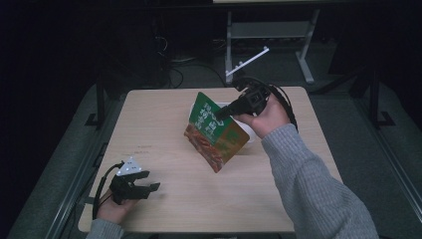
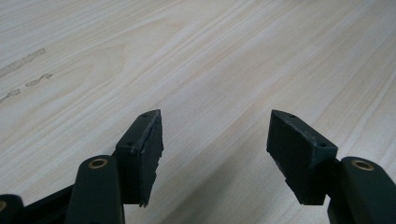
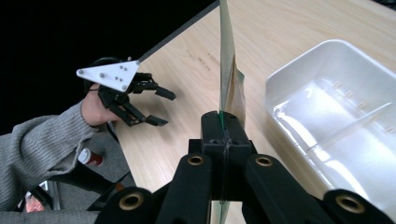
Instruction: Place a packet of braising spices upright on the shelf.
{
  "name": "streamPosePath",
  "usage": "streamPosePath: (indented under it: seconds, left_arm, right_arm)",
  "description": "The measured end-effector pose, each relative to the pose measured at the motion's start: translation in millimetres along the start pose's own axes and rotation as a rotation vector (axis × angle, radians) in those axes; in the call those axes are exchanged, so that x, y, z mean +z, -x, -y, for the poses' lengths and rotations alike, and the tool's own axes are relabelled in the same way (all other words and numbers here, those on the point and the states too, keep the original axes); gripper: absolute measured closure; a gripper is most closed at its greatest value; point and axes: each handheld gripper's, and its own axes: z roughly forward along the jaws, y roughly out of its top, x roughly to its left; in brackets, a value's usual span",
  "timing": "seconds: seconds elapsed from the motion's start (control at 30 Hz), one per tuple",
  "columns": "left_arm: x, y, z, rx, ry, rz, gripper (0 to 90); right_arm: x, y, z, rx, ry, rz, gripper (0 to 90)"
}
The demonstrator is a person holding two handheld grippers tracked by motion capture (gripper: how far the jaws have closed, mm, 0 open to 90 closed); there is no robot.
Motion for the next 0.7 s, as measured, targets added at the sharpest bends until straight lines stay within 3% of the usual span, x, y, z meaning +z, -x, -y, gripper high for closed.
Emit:
streamPosePath:
  seconds: [0.27,0.7]
  left_arm:
    - [0.5,-0.1,0.0,-0.005,0.001,0.002,35.4]
    - [0.4,-1.6,0.1,-0.008,0.004,0.006,35.2]
  right_arm:
    - [-10.7,7.0,-20.6,0.009,0.000,0.065,90.0]
    - [-8.0,27.3,-55.6,0.041,-0.021,0.150,90.0]
